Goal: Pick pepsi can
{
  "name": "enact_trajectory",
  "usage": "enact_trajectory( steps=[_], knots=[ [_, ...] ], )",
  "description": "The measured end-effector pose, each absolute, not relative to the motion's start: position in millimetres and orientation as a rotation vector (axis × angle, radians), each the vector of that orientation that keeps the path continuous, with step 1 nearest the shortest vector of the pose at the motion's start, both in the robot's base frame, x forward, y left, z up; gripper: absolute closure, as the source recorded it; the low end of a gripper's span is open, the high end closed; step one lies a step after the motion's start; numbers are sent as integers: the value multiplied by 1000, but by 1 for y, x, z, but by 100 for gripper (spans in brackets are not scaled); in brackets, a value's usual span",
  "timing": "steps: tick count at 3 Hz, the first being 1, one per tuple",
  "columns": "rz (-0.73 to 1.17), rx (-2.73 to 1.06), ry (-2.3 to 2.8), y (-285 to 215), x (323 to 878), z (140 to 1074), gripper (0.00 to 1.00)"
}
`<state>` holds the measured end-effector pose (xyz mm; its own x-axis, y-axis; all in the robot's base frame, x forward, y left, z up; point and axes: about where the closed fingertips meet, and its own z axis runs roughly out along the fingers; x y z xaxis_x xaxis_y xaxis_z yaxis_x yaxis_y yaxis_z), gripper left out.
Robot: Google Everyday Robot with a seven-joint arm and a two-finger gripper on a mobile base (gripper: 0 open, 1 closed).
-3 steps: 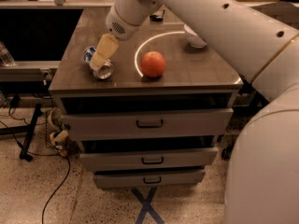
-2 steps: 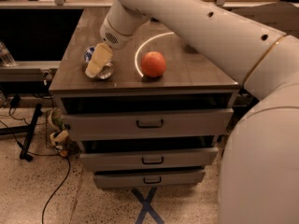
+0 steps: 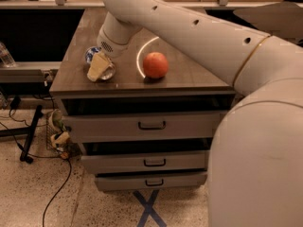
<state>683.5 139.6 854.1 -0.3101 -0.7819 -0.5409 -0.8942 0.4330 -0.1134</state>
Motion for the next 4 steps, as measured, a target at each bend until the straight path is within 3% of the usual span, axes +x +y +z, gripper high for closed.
enact_trajectory(
  steps=[1, 3, 4],
  knots=[
    [269, -1391, 2187, 138, 684, 850, 56],
    [250, -1366, 2087, 103, 698, 897, 100],
    [258, -1337, 1921, 63, 717, 964, 100]
  ],
)
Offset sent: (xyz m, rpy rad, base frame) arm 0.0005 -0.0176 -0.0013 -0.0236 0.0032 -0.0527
